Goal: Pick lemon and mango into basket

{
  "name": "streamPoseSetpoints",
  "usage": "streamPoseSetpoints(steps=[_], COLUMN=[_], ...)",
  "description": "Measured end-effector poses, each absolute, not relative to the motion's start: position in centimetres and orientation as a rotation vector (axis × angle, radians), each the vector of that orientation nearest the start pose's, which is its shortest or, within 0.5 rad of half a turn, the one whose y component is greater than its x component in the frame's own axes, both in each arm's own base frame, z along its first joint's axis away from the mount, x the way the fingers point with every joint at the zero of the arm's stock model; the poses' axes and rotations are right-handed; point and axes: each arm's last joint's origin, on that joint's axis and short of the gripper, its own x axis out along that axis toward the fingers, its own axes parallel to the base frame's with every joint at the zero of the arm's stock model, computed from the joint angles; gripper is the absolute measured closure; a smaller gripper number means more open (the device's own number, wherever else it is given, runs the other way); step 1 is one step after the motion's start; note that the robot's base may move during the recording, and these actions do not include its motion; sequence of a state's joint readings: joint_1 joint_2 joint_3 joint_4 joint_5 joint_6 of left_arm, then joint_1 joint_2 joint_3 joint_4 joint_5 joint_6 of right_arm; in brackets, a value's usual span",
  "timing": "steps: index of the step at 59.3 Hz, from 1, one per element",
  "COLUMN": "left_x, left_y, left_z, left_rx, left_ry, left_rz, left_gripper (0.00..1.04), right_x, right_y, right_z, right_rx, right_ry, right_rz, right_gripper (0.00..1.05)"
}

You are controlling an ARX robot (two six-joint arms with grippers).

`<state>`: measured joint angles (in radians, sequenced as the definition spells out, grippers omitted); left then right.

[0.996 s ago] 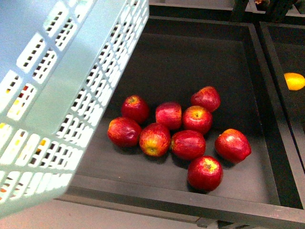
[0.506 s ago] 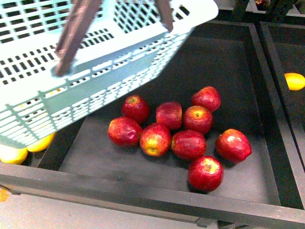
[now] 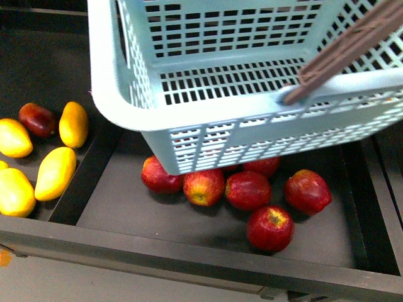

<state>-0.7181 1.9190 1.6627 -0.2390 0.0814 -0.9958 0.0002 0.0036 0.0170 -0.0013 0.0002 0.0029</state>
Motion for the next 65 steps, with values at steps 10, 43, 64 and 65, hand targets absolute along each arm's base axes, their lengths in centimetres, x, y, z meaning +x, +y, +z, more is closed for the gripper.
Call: streamPoseSetpoints(steps=[10,43,64,65], left_x=[32.8,32.7,32.6,32.6], left_y=[-30.3,-30.3,-30.3,-30.3], left_z=[29.7,29.4,29.4,29.4], left_rx=[-0.754,-0.742,-0.742,-0.742], left_ry=[0.837,0.842,0.845,0.845], left_rz=[-0.481,-0.478,-0.479,-0.479], left_gripper=[1.00,1.00,1.00,1.00], right_x=[9.7,9.7,11.7,12.0], right_y=[0.0,0.0,-2.7,-3.1], right_z=[16.9,16.9,17.4,17.7], right_rx=[0.003,0.003,0.380,0.391], right_ry=[-0.012,-0.012,0.326,0.310], right_rz=[0.000,0.000,-0.421,-0.433], right_gripper=[0.09,0.09,0.09,0.09])
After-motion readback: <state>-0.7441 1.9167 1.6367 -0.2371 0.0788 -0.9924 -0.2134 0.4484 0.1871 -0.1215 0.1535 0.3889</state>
